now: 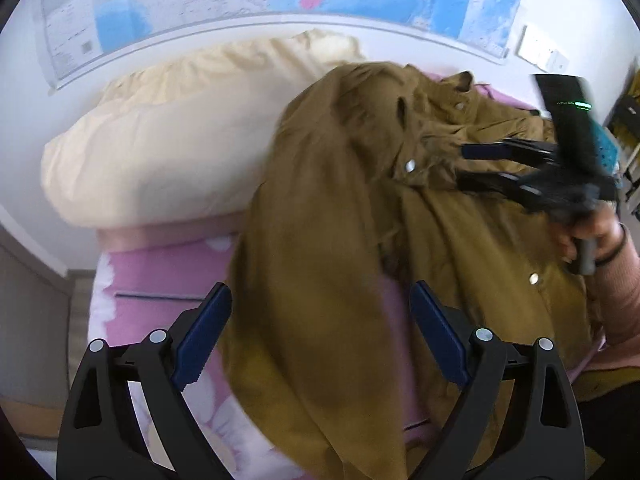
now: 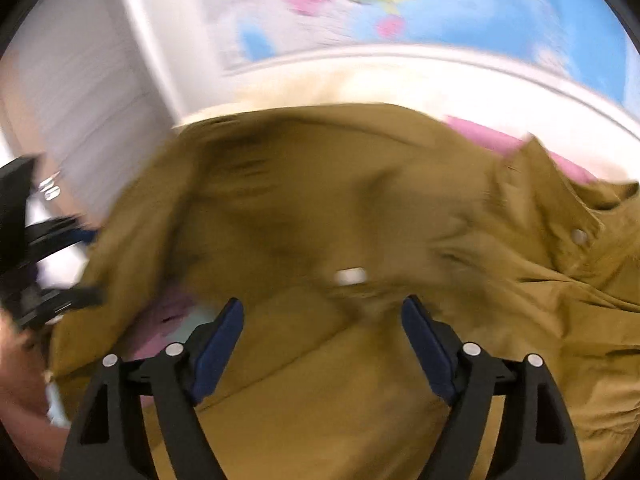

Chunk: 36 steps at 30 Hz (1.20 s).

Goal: Fold large clothes

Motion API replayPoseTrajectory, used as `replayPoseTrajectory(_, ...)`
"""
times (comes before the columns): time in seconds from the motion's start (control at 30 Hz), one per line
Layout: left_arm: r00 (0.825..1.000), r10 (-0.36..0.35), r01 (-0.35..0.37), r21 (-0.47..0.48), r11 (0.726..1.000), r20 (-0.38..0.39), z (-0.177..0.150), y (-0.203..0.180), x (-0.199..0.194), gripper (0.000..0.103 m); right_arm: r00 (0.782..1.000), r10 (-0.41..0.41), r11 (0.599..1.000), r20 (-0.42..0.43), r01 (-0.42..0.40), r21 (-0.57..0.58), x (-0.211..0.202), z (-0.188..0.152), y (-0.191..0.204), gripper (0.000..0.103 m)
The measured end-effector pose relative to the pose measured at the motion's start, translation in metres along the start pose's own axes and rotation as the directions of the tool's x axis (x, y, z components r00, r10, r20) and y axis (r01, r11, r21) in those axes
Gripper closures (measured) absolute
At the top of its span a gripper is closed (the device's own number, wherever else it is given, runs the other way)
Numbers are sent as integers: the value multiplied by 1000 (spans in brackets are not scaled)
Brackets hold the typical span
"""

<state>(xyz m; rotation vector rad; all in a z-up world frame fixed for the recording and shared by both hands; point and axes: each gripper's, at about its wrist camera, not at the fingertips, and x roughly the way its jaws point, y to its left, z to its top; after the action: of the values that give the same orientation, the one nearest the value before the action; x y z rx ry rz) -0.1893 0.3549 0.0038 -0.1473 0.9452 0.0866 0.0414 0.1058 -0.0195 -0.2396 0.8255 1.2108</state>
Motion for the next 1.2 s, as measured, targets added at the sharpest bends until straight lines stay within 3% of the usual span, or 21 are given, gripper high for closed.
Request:
replayPoseTrajectory(0.1, 998, -57, 57, 6, 998, 8, -10, 1, -3, 17, 991, 131, 990, -14, -131, -53, -5, -12, 28, 22)
replayPoseTrajectory(0.13, 997, -73, 73, 15, 997, 7, -12, -1, -4, 26, 985, 170, 983, -25, -171, -62, -3, -16, 36, 22)
replayPoseTrajectory(0.17, 995, -97, 97, 29, 995, 1, -16, -4, -4, 47, 981, 193, 979, -31, -195, -66, 0, -15, 42, 22)
replayPoseTrajectory(0.2, 994, -108, 108, 35, 993, -5, -18, -7, -3, 60, 972, 229, 970, -45, -232, -73, 3, -18, 50, 22)
replayPoseTrajectory(0.23, 993, -113, 113, 38, 993, -16, -18, -8, -1, 83, 964, 260, 962, -55, -264, -77, 7, -21, 57, 22)
replayPoseTrajectory(0.27, 993, -117, 117, 35, 992, -18, -17, -9, -2, 97, 958, 280, 956, -64, -284, -75, 15, -18, 59, 22)
replayPoseTrajectory(0.3, 989, -145, 145, 24, 989, -14, -14, -8, -3, 99, 949, 305, 947, -78, -311, -76, 19, -20, 65, 22)
replayPoseTrajectory(0.4, 976, -219, 220, -21, 975, 17, 3, -5, -16, 99, 926, 367, 923, -91, -375, -90, 21, -21, 82, 22)
replayPoseTrajectory(0.53, 959, -282, 284, -38, 958, 32, 30, -9, -29, 93, 886, 461, 880, -40, -463, -106, 6, -24, 113, 19)
replayPoseTrajectory(0.67, 967, -253, 253, 5, 968, 30, 45, -27, -28, 91, 839, 543, 836, 1, -542, -84, -1, -23, 133, 11)
replayPoseTrajectory(0.7, 966, -259, 259, 0, 966, 22, 48, -29, -24, 91, 837, 547, 834, 1, -545, -84, -1, -24, 137, 10)
replayPoseTrajectory(0.77, 969, -245, 245, 4, 969, 2, 52, -34, -15, 89, 849, 528, 846, 6, -526, -89, -1, -29, 141, 9)
replayPoseTrajectory(0.8, 970, -242, 242, 3, 970, -3, 54, -36, -13, 89, 879, 478, 874, 3, -475, -105, 2, -31, 145, 10)
replayPoseTrajectory(0.83, 968, -250, 250, 3, 968, -8, 54, -39, -11, 89, 913, 408, 906, -14, -407, -114, 8, -32, 147, 24)
replayPoseTrajectory(0.87, 968, -252, 252, 3, 968, -11, 54, -40, -11, 89, 930, 366, 922, -34, -368, -119, 12, -33, 149, 42)
replayPoseTrajectory(0.9, 968, -252, 252, 0, 968, -10, 56, -39, -12, 89, 937, 346, 929, -50, -350, -122, 13, -32, 143, 83)
replayPoseTrajectory(0.93, 966, -257, 257, -3, 966, -7, 58, -38, -12, 89, 936, 348, 930, -46, -351, -112, 12, -28, 137, 100)
replayPoseTrajectory(1.0, 960, -278, 279, -16, 960, 37, 65, -35, -20, 83, 940, 340, 936, -7, -339, -90, -5, -19, 117, 100)
replayPoseTrajectory(1.13, 915, -369, 377, -16, 926, 162, 85, -33, -51, 54, 951, 291, 955, 109, -280, -99, -66, 6, 82, 100)
replayPoseTrajectory(1.2, 902, -370, 378, 3, 926, 225, 93, -37, -66, 38, 966, 201, 979, 161, -191, -73, -106, 21, 53, 100)
